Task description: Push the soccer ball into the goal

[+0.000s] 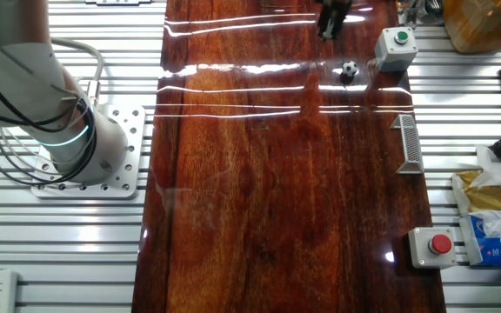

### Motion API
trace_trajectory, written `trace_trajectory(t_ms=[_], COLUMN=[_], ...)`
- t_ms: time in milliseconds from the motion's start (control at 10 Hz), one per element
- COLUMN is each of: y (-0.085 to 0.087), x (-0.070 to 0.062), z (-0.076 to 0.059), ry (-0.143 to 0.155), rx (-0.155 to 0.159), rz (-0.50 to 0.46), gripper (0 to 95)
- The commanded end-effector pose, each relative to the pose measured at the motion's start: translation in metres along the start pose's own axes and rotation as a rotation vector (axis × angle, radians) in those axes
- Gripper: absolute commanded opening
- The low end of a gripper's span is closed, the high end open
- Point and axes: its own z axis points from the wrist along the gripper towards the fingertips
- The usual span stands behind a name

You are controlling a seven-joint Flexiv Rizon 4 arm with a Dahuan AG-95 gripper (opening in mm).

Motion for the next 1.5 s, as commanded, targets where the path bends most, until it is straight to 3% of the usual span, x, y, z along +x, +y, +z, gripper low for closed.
trace_trajectory(t_ms=[100,400,1500], y=[-0.002,-0.008,-0.012], x=[-0.017,-0.027,-0.036], z=[0.014,0.023,0.043], ry=[-0.011,-0.025,-0.06], rx=[-0.008,-0.016,-0.032], rz=[-0.001,-0.002,-0.049], gripper=[0.0,0.0,0.0])
